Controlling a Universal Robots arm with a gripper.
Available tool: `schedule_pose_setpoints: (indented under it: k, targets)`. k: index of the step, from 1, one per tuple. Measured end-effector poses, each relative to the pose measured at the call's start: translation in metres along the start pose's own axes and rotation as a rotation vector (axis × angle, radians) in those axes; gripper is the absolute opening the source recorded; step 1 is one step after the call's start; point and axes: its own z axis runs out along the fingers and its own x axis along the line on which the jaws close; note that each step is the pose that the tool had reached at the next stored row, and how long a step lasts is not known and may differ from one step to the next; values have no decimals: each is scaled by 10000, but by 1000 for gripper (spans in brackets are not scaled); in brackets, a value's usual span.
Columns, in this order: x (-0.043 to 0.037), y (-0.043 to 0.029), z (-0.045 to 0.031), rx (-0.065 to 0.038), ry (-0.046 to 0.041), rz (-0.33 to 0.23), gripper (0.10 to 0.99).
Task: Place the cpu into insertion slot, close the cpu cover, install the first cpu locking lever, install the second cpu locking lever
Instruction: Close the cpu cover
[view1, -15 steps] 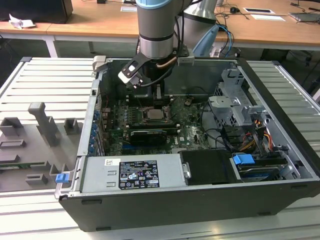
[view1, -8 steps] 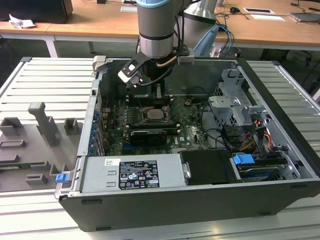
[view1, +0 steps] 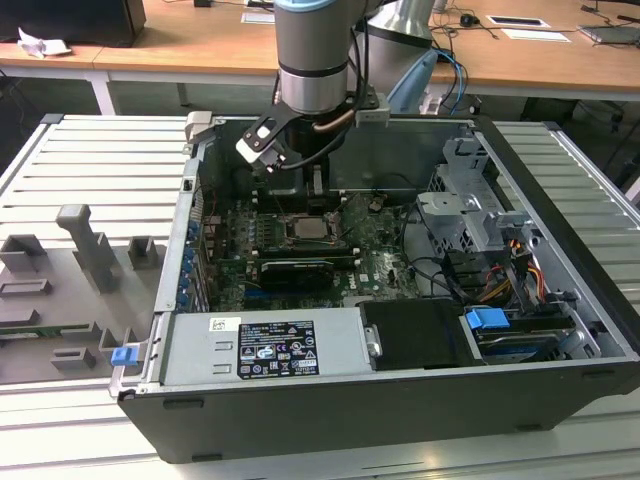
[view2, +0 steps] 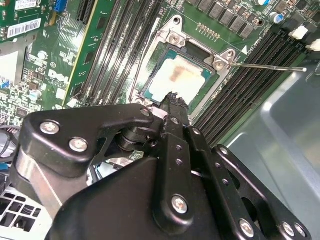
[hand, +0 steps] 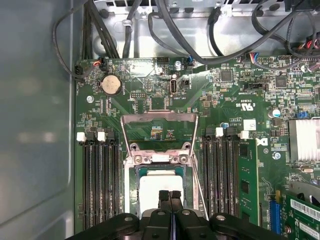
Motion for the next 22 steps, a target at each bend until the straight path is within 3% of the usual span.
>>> schedule_pose_setpoints:
  k: [22]
  targets:
    - [-4,4,-52,1,10,1,106]
